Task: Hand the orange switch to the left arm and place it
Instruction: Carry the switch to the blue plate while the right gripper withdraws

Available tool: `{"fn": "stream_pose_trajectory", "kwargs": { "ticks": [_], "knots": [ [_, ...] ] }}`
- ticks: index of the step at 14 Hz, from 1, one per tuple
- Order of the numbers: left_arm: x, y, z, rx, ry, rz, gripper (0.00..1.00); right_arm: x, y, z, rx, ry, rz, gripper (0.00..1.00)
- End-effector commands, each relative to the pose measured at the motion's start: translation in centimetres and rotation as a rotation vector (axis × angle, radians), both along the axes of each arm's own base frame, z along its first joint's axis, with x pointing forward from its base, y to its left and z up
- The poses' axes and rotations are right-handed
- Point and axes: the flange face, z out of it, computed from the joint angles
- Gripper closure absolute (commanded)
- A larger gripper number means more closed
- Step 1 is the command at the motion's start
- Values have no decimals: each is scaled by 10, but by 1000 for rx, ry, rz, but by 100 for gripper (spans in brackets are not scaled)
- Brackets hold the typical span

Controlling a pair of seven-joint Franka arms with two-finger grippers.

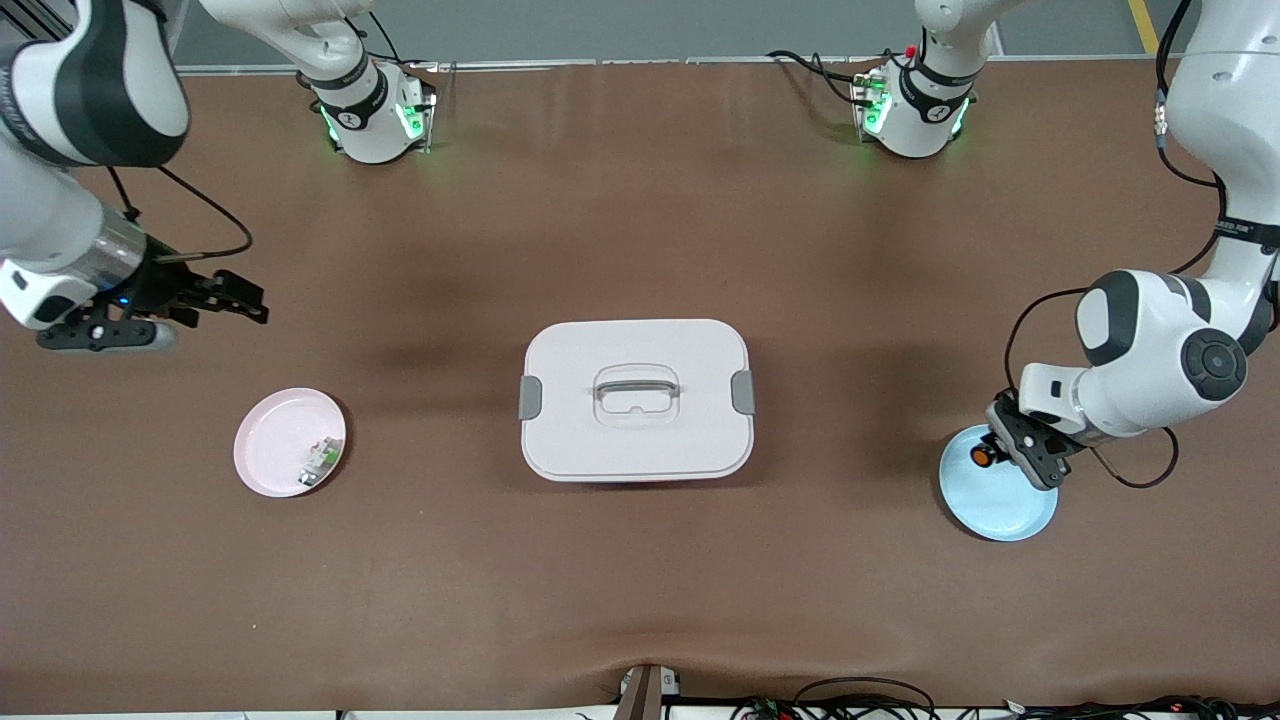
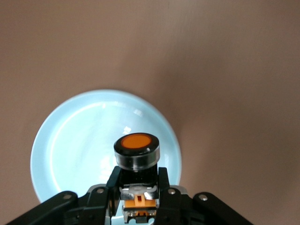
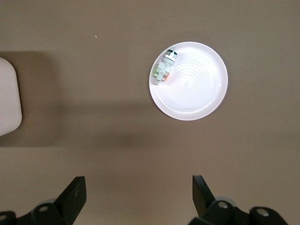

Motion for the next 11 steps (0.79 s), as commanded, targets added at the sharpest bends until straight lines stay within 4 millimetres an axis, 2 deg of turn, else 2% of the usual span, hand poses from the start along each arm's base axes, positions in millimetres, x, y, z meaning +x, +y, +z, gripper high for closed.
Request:
{"fn": "stream_pose_trajectory", "kwargs": {
  "ticks": [1, 5, 7, 9, 11],
  "knots": [
    [5, 12, -10, 8, -37, -120, 100, -1, -4, 33, -18, -16, 5, 0],
    [6, 20, -24, 86, -66, -236, 100, 6, -23, 63, -21, -69, -29, 0],
    [6, 27, -36, 86, -83, -241, 100, 7, -25, 76, -29, -72, -29, 0],
    [8, 25, -44, 75, -120, -303, 100, 11, -40, 90, -59, -66, -44, 0],
    [12, 24, -55, 65, -172, -386, 100, 13, -46, 102, -62, -61, -57, 0]
  ]
}}
